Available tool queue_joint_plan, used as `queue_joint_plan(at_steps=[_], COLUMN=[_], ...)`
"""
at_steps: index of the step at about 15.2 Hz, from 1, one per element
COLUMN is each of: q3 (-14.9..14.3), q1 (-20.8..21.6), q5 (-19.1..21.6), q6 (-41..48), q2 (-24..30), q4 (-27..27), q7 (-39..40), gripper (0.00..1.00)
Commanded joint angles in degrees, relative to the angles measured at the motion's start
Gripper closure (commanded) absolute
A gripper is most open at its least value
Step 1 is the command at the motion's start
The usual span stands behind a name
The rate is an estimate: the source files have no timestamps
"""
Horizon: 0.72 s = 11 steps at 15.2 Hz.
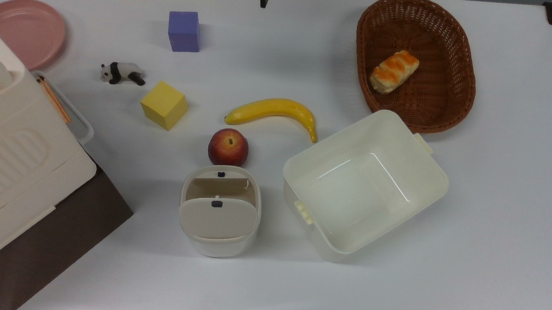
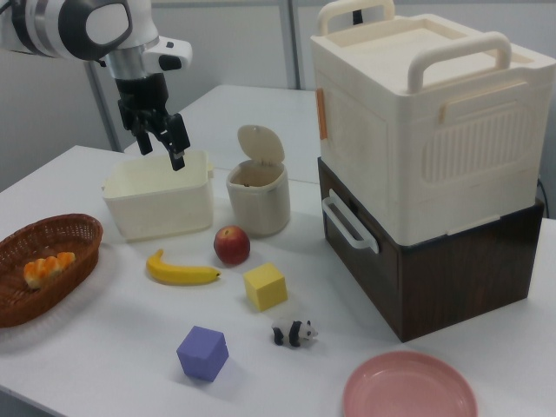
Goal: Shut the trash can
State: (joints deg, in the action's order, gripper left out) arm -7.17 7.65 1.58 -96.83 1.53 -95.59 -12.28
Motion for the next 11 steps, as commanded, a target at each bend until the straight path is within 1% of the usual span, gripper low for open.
queue_joint_plan(at_steps=[1, 4, 8, 11], q3=[0.1, 0.1, 0.1, 0.1], q1=[-0.7, -0.8, -0.9, -0.8], q5=[1.6, 1.7, 3.1, 3.1], q6=[0.9, 0.5, 0.2, 0.4], q2=[1.0, 0.8, 0.9, 0.9], q4=[-0.8, -0.8, -0.8, -0.8], q7=[3.1, 3.4, 3.4, 3.4], gripper=[0.0, 0.0, 0.0, 0.0])
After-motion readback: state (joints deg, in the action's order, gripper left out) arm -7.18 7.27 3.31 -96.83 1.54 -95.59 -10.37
